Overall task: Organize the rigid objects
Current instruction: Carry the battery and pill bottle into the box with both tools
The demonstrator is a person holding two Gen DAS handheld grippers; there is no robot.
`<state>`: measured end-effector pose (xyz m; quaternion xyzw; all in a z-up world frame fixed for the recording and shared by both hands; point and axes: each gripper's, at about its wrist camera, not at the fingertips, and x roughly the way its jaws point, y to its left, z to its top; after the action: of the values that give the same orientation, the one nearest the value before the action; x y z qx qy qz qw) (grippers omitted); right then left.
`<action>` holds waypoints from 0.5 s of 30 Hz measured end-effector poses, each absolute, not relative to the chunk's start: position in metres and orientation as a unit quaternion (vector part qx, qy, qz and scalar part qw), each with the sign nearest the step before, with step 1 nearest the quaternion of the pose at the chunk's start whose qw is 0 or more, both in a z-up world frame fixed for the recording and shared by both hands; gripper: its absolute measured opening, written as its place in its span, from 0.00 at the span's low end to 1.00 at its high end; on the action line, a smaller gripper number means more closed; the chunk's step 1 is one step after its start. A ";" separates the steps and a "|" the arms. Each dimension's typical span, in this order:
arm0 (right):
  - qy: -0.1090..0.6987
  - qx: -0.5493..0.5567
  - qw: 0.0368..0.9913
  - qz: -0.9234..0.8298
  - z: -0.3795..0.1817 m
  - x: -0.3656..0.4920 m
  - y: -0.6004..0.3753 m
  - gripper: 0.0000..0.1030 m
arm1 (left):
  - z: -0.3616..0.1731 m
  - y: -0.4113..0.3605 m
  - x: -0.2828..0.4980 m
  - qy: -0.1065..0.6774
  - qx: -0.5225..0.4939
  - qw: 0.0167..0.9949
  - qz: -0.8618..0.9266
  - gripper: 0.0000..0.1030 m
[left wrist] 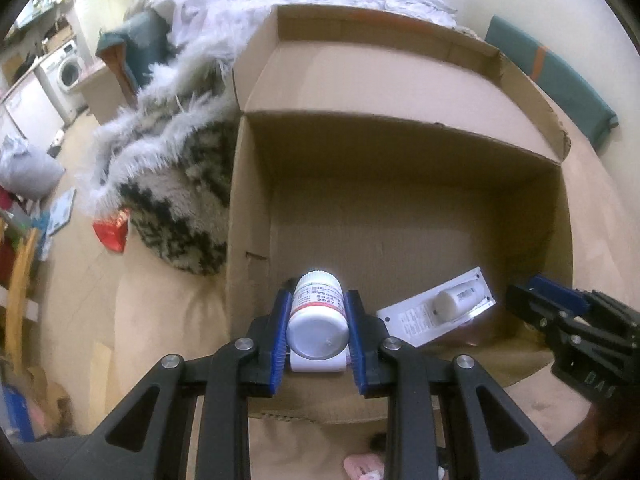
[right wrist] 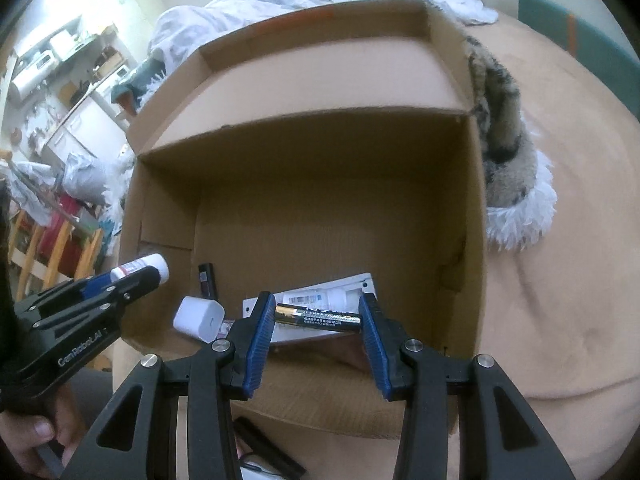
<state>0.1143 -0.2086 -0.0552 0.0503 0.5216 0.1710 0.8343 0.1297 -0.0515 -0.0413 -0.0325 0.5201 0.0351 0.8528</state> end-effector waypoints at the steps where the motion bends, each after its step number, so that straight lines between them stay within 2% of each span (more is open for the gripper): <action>1: 0.524 0.049 0.833 0.172 -0.056 0.116 -0.208 0.44 | -0.042 -0.051 0.130 0.519 -0.033 0.853 0.035 0.23; 15: 0.547 0.043 0.819 0.170 -0.071 0.123 -0.202 0.44 | -0.051 -0.061 0.131 0.525 -0.022 0.851 0.014 0.23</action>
<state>0.1228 -0.2016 -0.0715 0.0434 0.5466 0.1696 0.8189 0.1309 -0.0605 -0.0513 -0.0223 0.5248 0.0144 0.8508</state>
